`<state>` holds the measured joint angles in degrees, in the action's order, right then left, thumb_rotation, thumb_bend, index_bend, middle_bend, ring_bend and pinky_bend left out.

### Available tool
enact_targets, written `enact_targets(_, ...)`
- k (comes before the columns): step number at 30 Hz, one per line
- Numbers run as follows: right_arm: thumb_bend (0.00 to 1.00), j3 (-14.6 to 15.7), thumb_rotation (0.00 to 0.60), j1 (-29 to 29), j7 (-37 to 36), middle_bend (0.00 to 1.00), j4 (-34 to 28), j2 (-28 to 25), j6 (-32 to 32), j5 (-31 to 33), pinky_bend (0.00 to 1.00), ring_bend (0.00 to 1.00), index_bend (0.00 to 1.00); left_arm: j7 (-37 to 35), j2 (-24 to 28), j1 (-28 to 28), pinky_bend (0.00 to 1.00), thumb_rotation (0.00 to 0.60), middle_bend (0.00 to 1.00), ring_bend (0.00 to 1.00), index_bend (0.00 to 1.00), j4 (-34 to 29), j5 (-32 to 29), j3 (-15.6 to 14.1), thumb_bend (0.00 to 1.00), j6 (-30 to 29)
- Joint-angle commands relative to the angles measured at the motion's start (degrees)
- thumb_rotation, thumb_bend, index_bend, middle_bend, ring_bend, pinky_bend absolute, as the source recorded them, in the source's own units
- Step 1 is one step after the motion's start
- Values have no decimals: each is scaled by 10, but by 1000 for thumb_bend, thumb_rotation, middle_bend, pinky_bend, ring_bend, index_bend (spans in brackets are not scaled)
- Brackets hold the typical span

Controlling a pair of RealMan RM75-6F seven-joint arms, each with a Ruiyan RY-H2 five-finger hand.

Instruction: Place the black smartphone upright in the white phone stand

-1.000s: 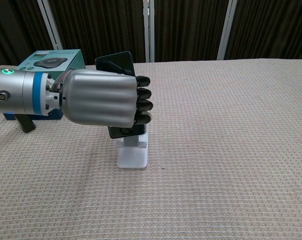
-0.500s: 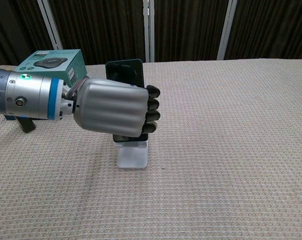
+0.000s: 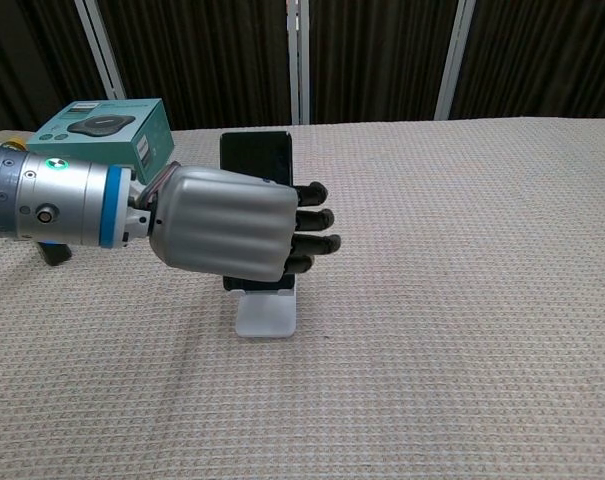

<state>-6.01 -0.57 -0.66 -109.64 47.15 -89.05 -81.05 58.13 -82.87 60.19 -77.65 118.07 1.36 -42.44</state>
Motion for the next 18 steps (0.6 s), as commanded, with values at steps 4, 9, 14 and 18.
enact_targets(4, 0, 1, 600, -1, 1, 0, -1, 0, -1, -2, 0, 0, 0, 9, -1, -4, 122, 600, 0, 0, 54, -5, -6, 2, 0, 0)
enact_targets(9, 0, 1, 600, -1, -1, 0, -1, -1, 0, -3, 0, 0, 0, 15, 15, -8, 83, 600, 0, 0, 15, -20, -8, 6, 0, -18)
enact_targets(14, 0, 2, 600, -2, -3, 0, -2, -2, -3, -6, 0, 0, 0, -10, 33, -27, 34, 600, 0, 0, 0, -36, -21, 22, 0, -78)
enact_targets(18, 0, 4, 600, -5, -5, 0, -4, -4, -9, -13, 0, 0, 0, -69, 50, -77, 27, 600, 0, 0, 0, -50, -79, 68, 0, -196)
